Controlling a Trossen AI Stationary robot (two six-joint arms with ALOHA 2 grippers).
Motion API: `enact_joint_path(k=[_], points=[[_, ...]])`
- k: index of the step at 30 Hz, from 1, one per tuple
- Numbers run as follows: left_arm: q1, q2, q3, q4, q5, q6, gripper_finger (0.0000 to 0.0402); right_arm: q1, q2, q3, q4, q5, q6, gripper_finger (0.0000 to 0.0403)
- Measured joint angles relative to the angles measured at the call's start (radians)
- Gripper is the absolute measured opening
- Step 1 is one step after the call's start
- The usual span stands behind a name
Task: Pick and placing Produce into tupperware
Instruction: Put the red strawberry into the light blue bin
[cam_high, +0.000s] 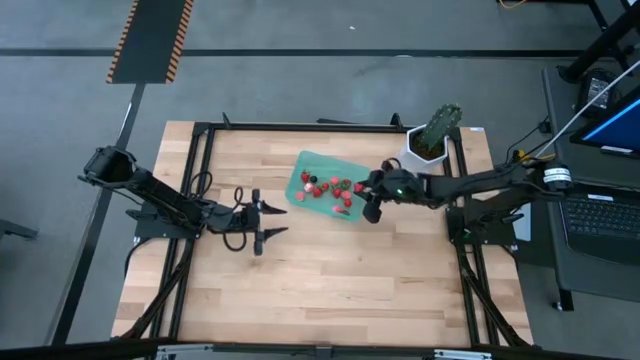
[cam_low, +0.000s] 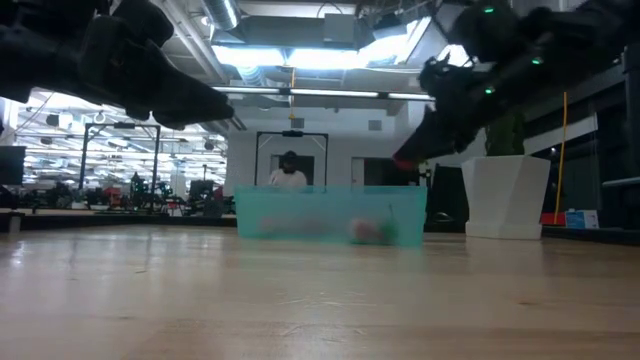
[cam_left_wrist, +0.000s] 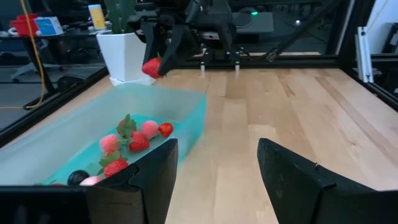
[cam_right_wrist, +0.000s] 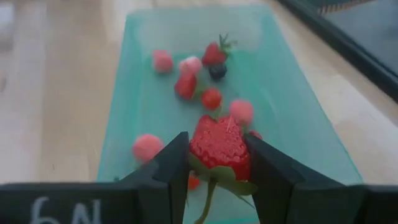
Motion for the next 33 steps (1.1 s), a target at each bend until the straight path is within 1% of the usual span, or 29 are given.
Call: enact_joint_path(k=[5, 8, 11, 14, 17, 22, 28, 33], points=[[0.018, 0.0, 0.0, -0.003, 0.002, -0.001, 0.0215, -0.046, 0.082, 0.161, -0.232, -0.035, -0.051, 0.0134], [0.023, 0.0, 0.0, -0.003, 0.008, -0.001, 0.0215, -0.063, 0.13, 0.229, -0.302, -0.068, -0.063, 0.0134], [0.023, 0.0, 0.0, -0.007, 0.008, -0.001, 0.0215, -0.079, 0.176, 0.279, -0.359, -0.075, -0.064, 0.0134], [0.023, 0.0, 0.0, -0.008, 0.009, -0.001, 0.0215, -0.1, 0.225, 0.326, -0.423, -0.131, -0.078, 0.0134], [0.023, 0.0, 0.0, -0.008, 0.009, -0.001, 0.0215, -0.117, 0.279, 0.373, -0.482, -0.146, -0.086, 0.0134], [0.022, 0.0, 0.0, -0.01, 0.009, -0.002, 0.0215, -0.14, 0.354, 0.443, -0.539, -0.171, -0.126, 0.0134], [0.022, 0.0, 0.0, -0.015, 0.01, -0.001, 0.0215, -0.159, 0.414, 0.509, -0.606, -0.203, -0.14, 0.0134], [0.022, 0.0, 0.0, -0.021, 0.01, 0.0, 0.0215, -0.171, 0.436, 0.522, -0.632, -0.201, -0.159, 0.0134]])
